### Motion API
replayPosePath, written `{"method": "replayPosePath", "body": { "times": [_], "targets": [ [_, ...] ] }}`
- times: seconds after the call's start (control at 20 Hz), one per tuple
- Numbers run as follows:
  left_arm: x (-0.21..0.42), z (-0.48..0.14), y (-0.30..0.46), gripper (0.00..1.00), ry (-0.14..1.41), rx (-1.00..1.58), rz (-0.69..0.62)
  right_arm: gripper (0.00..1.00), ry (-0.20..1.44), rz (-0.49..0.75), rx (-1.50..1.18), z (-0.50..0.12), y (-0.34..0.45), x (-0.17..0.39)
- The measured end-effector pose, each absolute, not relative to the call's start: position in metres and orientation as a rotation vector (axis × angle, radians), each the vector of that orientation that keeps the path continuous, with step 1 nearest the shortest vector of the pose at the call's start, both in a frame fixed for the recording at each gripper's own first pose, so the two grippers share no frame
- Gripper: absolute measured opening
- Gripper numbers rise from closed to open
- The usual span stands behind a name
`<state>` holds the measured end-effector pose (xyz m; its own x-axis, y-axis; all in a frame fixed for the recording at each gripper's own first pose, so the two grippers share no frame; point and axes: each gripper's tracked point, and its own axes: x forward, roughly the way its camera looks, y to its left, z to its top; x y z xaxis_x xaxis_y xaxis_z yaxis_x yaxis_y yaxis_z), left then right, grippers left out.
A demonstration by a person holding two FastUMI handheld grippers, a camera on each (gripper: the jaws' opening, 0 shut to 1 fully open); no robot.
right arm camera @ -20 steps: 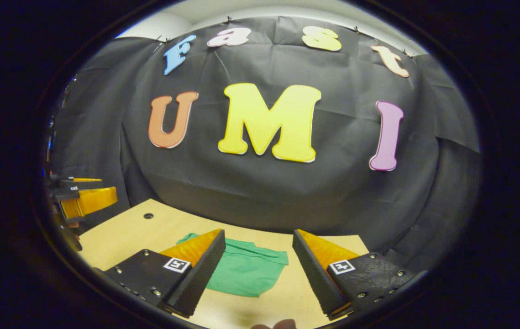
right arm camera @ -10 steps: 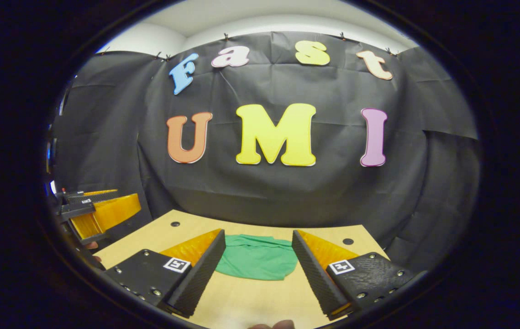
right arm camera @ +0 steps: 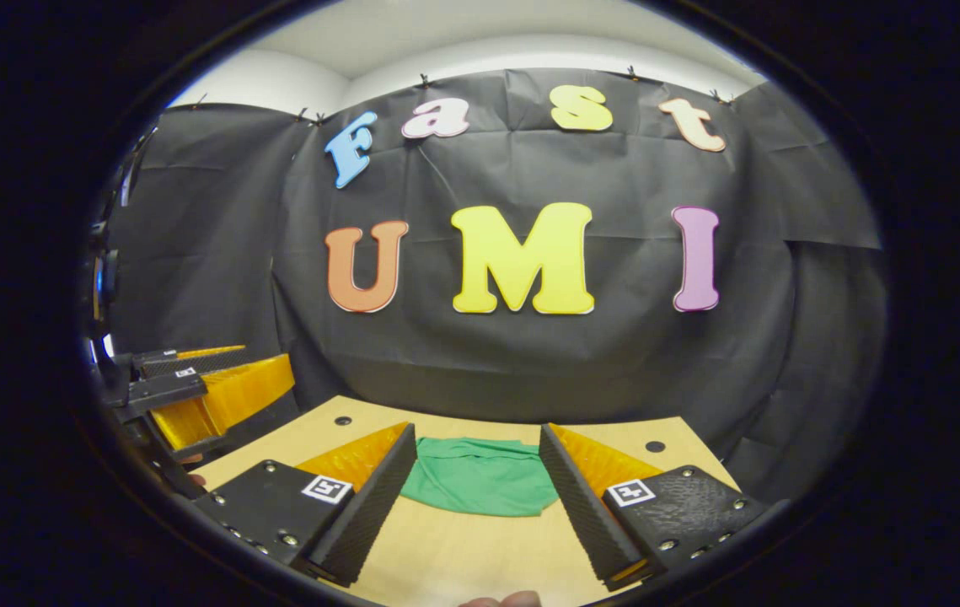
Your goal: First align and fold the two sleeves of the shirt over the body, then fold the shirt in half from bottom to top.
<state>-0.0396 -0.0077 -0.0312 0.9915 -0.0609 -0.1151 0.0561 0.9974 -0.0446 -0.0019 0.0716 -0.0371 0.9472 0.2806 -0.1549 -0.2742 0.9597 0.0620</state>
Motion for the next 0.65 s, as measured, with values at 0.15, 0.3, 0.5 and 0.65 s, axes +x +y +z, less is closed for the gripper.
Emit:
{"method": "replayPosePath", "body": {
  "times": [0.15, 0.3, 0.5, 0.65],
  "targets": [
    [-0.039, -0.028, -0.008, 0.98, 0.107, -0.03, -0.069, 0.94, 0.164, 0.258, 0.039, -0.037, 0.071, 0.0],
    [-0.037, -0.03, -0.005, 0.98, 0.11, -0.029, -0.065, 0.94, 0.166, 0.238, 0.043, -0.038, 0.068, 0.001],
    [-0.032, -0.032, -0.001, 0.98, 0.113, -0.038, -0.054, 0.94, 0.162, 0.208, 0.027, -0.039, 0.062, 0.005],
    [-0.03, -0.034, 0.001, 0.98, 0.115, -0.038, -0.049, 0.94, 0.159, 0.198, 0.029, -0.038, 0.062, 0.006]
  ]
}}
